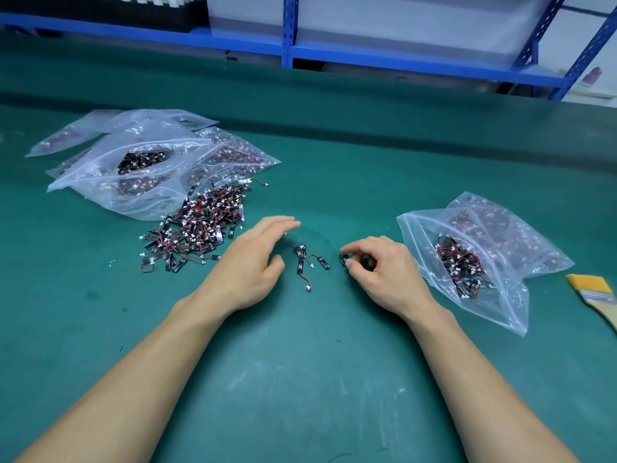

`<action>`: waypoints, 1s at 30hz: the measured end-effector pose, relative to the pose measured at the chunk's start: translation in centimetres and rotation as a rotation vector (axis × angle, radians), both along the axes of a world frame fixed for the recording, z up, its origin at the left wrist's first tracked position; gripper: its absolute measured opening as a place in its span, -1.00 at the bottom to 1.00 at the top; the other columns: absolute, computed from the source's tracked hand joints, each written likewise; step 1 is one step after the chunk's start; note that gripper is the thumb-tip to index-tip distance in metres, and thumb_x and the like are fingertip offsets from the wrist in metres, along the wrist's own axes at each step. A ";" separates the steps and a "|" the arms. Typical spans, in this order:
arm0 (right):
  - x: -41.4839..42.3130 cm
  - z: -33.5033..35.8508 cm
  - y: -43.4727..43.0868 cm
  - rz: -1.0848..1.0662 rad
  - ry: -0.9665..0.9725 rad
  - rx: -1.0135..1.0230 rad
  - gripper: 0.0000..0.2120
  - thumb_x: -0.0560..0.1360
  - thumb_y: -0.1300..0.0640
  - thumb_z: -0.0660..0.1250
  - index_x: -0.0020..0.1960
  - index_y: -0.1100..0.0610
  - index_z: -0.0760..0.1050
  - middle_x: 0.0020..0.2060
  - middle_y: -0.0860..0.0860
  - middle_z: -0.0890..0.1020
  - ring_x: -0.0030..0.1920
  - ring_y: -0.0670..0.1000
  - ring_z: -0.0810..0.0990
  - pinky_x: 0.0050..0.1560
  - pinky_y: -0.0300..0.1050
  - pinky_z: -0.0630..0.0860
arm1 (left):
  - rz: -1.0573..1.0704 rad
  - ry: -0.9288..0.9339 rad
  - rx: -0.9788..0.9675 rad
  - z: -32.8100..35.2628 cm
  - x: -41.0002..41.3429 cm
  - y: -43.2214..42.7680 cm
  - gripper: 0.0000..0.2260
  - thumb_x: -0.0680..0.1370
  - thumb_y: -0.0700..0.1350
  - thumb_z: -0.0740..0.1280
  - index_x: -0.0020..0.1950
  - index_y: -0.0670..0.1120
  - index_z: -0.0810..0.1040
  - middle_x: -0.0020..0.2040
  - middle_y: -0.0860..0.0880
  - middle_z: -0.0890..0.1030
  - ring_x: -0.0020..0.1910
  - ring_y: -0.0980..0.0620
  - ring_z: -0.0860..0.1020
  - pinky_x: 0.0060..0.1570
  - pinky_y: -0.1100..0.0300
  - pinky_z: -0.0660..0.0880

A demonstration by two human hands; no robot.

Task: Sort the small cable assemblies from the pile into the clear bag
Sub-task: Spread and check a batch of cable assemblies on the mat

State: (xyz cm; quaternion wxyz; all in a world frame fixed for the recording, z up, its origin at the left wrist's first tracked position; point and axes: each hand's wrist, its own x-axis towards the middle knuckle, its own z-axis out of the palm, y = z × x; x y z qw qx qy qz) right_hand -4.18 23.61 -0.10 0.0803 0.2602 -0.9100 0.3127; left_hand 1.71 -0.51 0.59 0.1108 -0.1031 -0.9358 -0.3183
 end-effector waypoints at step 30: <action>-0.5 0.1 0.4 -0.199 -0.105 -0.248 -0.77 0.50 0.25 0.34 -0.11 -0.07 0.65 -0.34 -0.41 0.53 -0.35 -0.17 0.46 -0.31 -0.43 0.31 | 0.323 -0.019 -0.240 -0.6 -0.6 -1.8 -0.93 0.61 -0.04 0.32 -0.01 0.01 0.59 -0.05 0.04 0.55 0.03 -0.08 0.41 0.08 -0.03 0.39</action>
